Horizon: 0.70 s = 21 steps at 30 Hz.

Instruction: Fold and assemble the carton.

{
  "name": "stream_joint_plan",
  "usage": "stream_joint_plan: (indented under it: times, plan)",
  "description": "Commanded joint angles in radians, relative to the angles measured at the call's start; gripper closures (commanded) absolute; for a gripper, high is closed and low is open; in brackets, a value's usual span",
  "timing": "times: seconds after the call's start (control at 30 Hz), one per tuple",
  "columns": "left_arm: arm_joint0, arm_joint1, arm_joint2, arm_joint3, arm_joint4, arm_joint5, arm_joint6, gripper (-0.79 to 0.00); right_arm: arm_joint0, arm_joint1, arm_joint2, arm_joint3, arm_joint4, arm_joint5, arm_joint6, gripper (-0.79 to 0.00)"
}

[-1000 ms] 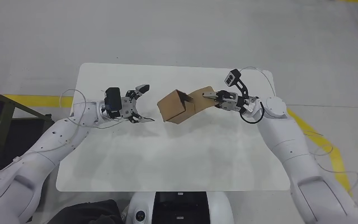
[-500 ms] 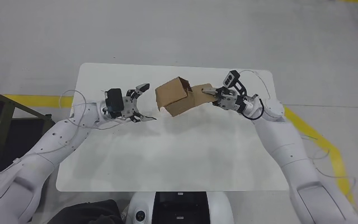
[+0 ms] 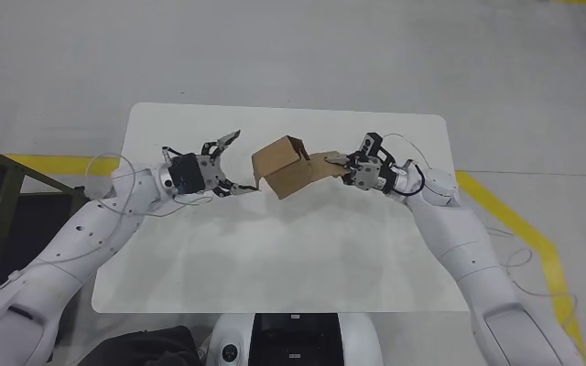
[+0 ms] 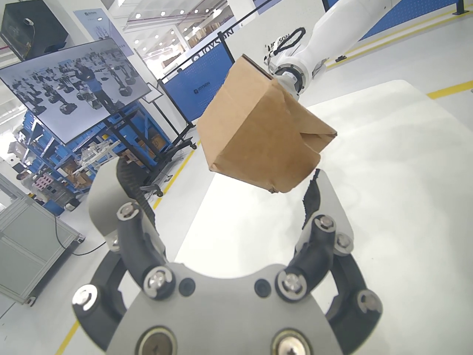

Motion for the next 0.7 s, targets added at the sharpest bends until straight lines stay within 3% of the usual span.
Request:
stream_joint_plan:
  times: [0.0, 0.1, 0.27, 0.5, 0.67]
  plan:
    - [0.007, 0.001, -0.012, -0.010, 0.008, 0.004, -0.015, -0.785, 0.001, -0.001, -0.001, 0.004, -0.001, 0.007, 0.000, 0.000]
    - [0.015, 0.002, -0.026, -0.024, 0.021, 0.004, -0.030, -0.776, 0.003, -0.001, -0.004, 0.007, -0.009, 0.024, -0.002, 0.000]
    - [0.021, 0.002, -0.045, -0.042, 0.046, -0.015, -0.056, -0.385, 0.006, -0.004, -0.009, 0.010, -0.011, 0.035, 0.001, 0.000]
    - [0.028, 0.000, -0.069, -0.060, 0.069, -0.041, -0.102, -0.283, 0.014, -0.007, -0.018, 0.018, -0.028, 0.050, -0.002, 0.000]
    - [0.030, -0.004, -0.076, -0.072, 0.097, -0.054, -0.139, -0.292, 0.021, -0.008, -0.024, 0.020, -0.050, 0.065, -0.009, 0.000]
